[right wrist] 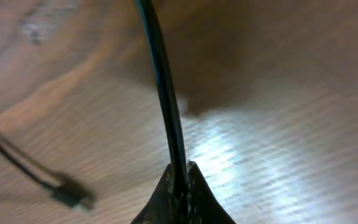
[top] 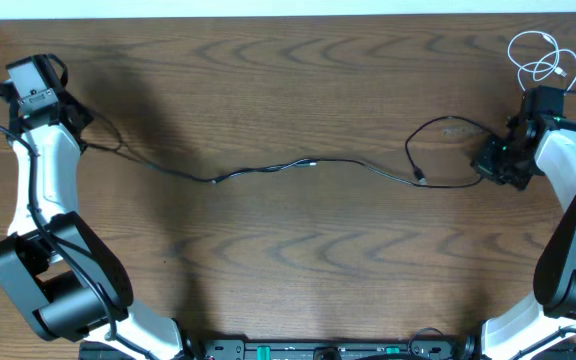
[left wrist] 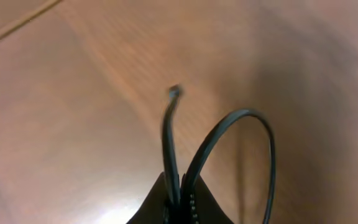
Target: Untangle cables
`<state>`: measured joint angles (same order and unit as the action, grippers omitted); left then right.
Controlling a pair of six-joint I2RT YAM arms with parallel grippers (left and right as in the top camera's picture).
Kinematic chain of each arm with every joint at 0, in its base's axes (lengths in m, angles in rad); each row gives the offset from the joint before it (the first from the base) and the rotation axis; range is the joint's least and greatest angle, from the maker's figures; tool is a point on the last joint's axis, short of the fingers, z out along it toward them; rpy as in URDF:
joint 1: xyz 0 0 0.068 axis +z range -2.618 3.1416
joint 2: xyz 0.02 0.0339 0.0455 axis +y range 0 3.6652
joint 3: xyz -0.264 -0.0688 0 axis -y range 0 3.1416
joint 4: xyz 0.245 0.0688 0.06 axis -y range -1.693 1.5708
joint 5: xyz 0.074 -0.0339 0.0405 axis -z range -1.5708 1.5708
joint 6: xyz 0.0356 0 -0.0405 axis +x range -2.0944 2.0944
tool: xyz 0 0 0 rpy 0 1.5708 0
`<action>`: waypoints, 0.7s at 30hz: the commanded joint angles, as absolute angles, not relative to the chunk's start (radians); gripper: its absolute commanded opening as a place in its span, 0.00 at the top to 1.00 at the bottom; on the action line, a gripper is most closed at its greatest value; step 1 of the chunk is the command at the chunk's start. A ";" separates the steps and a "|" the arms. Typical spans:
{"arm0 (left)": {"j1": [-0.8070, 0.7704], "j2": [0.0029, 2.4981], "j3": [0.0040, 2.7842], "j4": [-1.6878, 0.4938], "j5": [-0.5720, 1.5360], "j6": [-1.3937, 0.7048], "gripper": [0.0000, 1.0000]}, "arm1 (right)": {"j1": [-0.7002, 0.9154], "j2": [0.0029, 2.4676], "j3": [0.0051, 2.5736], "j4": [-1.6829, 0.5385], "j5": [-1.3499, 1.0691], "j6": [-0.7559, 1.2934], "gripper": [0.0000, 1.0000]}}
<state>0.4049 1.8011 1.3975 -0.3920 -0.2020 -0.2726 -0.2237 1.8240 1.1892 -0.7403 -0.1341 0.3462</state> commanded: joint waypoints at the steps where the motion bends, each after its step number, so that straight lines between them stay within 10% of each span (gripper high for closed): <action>1: 0.377 1.795 1.408 -0.358 0.026 -0.192 0.93 | -0.200 1.826 1.192 -0.702 -0.258 0.238 0.99; 11: 0.203 1.787 1.408 -0.509 0.408 -0.183 0.93 | -0.149 1.736 1.415 -0.679 -0.763 0.094 0.99; 21: -0.057 1.788 1.406 -0.738 0.408 -0.183 0.92 | -0.149 1.645 1.635 -0.796 -0.582 0.370 0.99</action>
